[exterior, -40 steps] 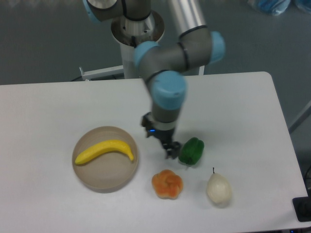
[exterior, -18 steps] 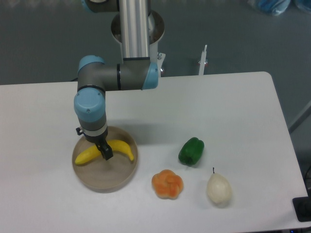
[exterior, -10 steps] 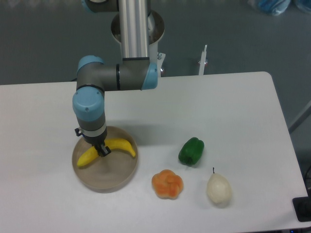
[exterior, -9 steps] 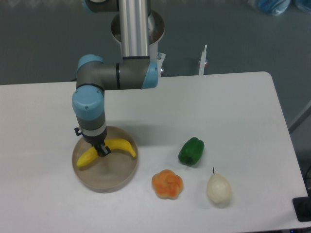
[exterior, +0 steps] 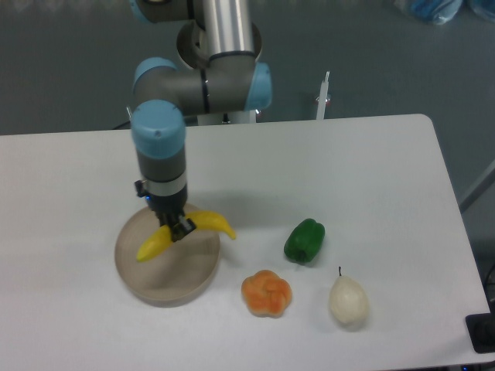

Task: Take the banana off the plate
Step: 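Lift the held banana off the plate toward the green pepper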

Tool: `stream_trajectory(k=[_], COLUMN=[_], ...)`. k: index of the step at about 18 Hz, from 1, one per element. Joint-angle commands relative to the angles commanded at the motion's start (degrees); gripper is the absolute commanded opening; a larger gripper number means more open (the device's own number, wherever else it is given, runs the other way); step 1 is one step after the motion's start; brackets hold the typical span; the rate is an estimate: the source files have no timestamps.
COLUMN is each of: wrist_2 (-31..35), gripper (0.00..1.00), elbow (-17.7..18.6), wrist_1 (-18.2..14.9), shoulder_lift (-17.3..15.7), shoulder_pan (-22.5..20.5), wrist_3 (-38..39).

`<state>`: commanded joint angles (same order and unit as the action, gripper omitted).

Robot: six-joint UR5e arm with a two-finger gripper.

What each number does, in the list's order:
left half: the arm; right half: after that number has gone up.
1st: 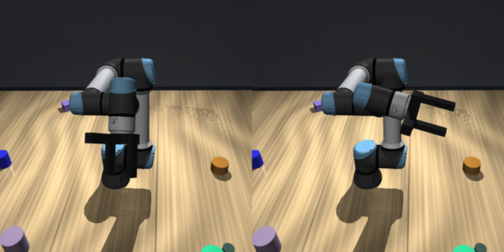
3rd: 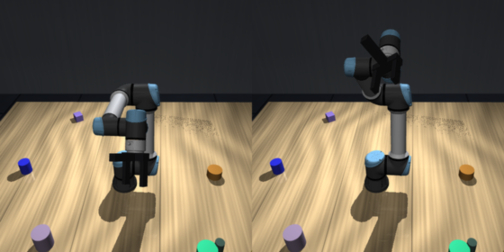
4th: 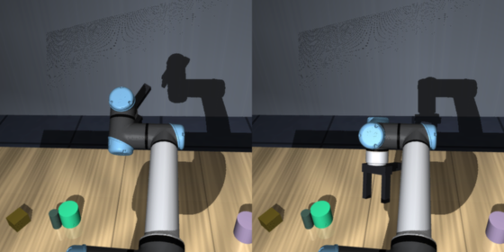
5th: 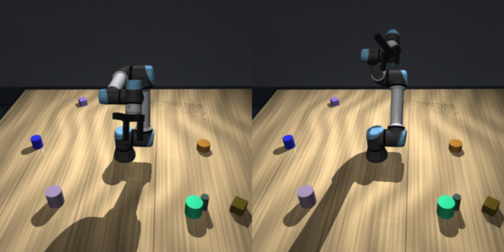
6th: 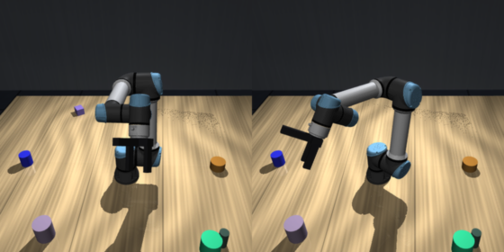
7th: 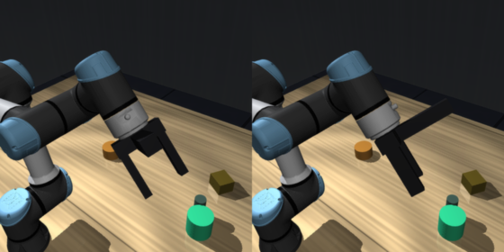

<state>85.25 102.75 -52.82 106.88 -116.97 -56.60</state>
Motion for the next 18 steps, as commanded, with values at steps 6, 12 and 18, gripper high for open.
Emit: stream_trajectory(k=[6, 12, 18], wrist_2=[-2.01, -2.64, -1.93], gripper=[0.12, 0.12, 0.11], elbow=[-2.18, -5.89, -6.59], wrist_1=[-4.99, -8.7, -8.79], shoulder_lift=[-0.62, 0.62, 2.72], shoulder_pan=[-6.33, -11.79, -17.67], wrist_3=[-0.52, -4.74, -14.14])
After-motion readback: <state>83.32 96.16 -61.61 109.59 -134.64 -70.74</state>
